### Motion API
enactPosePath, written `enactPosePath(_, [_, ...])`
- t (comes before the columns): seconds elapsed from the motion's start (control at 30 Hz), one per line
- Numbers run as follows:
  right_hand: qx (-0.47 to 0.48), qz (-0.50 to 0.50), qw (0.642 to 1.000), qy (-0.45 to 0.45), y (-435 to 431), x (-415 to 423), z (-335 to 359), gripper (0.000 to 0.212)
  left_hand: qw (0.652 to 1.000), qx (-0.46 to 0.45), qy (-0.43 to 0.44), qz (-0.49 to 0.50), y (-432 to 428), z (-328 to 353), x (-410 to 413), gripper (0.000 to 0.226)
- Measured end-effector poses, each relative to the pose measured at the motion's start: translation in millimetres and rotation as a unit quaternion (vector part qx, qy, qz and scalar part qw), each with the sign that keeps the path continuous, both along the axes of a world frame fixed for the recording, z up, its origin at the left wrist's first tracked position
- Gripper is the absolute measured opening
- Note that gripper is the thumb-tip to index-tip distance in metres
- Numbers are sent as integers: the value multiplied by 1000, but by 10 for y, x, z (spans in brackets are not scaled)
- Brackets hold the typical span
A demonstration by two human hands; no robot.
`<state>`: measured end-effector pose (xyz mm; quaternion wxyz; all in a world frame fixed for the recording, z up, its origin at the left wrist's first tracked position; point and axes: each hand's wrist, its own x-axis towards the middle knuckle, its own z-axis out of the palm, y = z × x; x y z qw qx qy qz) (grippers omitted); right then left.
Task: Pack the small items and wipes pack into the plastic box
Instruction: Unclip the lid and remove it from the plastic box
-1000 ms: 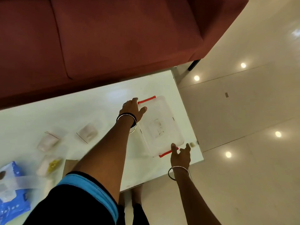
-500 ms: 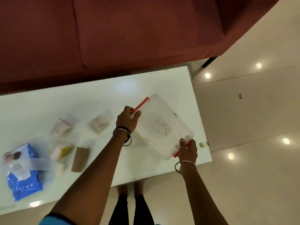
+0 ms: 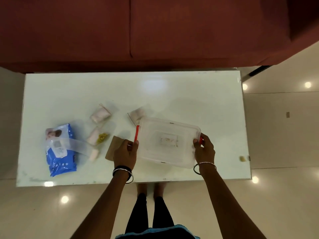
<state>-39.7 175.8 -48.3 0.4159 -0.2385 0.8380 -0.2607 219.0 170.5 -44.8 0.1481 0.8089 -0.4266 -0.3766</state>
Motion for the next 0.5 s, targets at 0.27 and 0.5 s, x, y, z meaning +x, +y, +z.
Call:
enactPosePath(0.27, [-30, 95, 994, 40, -190, 162, -122, 35, 999, -4, -45, -23, 58, -58, 302, 41])
enactPosePath(0.5, [-49, 196, 949, 244, -195, 482, 25, 54, 998, -47, 36, 25, -81, -66, 354, 30])
